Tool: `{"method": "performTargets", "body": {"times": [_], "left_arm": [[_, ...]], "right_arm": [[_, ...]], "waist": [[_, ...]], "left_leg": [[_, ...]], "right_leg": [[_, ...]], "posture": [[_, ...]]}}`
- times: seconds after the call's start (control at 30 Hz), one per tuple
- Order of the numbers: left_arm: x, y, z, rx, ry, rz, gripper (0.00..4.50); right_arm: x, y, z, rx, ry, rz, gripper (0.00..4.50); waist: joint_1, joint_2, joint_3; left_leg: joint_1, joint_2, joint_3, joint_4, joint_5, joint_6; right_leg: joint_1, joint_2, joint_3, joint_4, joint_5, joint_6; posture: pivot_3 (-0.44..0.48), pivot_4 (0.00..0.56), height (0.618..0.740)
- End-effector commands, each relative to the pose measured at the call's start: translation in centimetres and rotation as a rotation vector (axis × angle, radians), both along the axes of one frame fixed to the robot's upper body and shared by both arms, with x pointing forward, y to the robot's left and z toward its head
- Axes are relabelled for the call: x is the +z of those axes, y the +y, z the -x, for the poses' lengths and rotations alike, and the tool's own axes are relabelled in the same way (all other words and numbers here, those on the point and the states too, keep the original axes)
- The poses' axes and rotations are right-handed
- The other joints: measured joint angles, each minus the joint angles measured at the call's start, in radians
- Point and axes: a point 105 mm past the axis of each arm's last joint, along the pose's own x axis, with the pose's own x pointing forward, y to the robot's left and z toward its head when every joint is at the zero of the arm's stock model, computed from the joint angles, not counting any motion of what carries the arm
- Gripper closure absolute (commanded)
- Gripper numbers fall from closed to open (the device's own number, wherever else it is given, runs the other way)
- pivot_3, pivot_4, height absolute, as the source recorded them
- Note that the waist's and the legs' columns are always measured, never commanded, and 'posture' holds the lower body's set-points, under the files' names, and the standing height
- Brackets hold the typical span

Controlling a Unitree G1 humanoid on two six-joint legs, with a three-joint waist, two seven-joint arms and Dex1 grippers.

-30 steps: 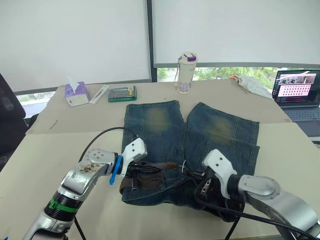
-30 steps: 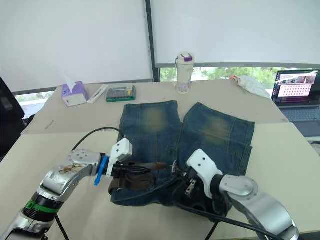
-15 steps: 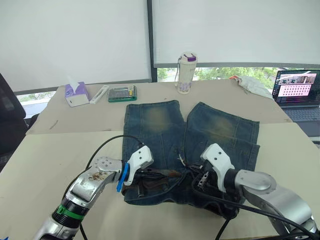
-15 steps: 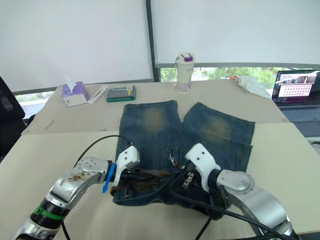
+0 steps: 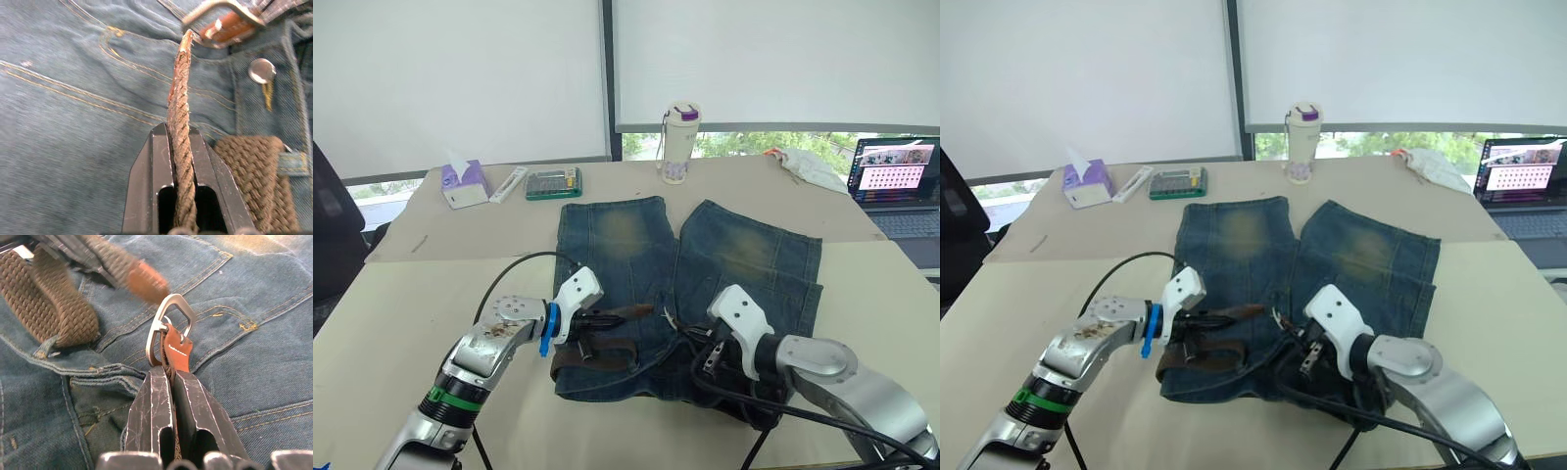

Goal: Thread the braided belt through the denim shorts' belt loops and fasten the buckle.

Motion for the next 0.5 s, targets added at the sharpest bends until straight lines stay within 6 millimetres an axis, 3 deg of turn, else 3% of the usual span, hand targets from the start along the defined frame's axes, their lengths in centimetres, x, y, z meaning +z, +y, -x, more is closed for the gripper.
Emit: {"method": "performTargets", "body": {"times": [0.03, 0.5], "left_arm": [[1.0, -0.6, -0.4, -0.021, -0.065, 0.001, 4.5], [0.9, -3.3, 0.6, -0.162, -0.068, -0.027, 4.5]], "right_arm": [[1.3, 0.6, 0.7, 0.053, -0.058, -0.011, 4.47], [1.4, 1.6, 0.9, 0.093, -0.062, -0.024, 4.47]], "waist": [[-0.001, 0.0, 0.0], [0.0, 0.0, 0.0]], "left_leg": [[0.0, 0.0, 0.0, 0.0, 0.0, 0.0], [0.0, 0.0, 0.0, 0.0, 0.0, 0.0]], "right_leg": [[0.0, 0.0, 0.0, 0.0, 0.0, 0.0], [0.0, 0.0, 0.0, 0.0, 0.0, 0.0]], "posture": [[0.0, 0.15, 0.74], [0.0, 0.15, 0.74]]}}
